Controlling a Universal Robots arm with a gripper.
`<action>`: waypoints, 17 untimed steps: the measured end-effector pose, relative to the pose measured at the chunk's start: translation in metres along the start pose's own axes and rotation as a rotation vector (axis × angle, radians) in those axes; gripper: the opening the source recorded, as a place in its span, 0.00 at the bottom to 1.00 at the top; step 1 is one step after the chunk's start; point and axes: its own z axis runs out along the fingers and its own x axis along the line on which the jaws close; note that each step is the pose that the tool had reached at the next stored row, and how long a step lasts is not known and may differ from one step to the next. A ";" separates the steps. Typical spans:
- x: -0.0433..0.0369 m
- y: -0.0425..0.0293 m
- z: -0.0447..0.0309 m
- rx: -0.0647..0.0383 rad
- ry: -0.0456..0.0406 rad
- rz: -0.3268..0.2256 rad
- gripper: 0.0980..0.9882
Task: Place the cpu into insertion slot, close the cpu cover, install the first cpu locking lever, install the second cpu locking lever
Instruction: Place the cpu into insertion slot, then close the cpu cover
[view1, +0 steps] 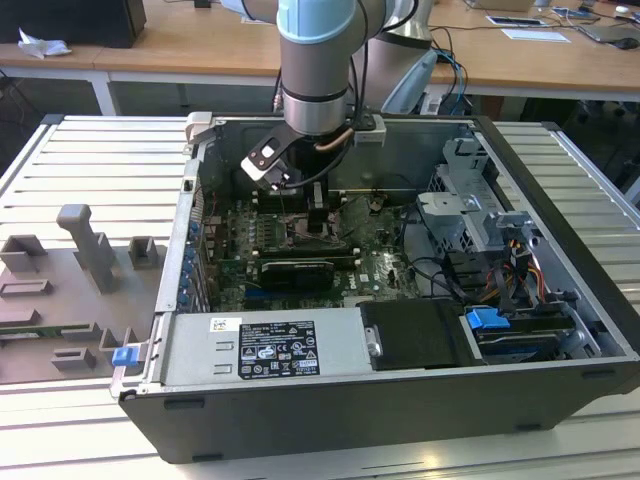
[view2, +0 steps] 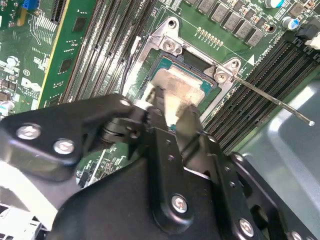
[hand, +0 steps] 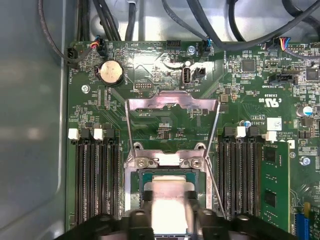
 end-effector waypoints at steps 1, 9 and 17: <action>0.0000 0.0000 -0.0004 0.000 -0.0001 0.000 0.28; 0.0000 0.0001 -0.0028 0.000 -0.0001 0.000 0.01; 0.0000 0.0003 -0.0048 0.000 -0.0001 0.000 0.01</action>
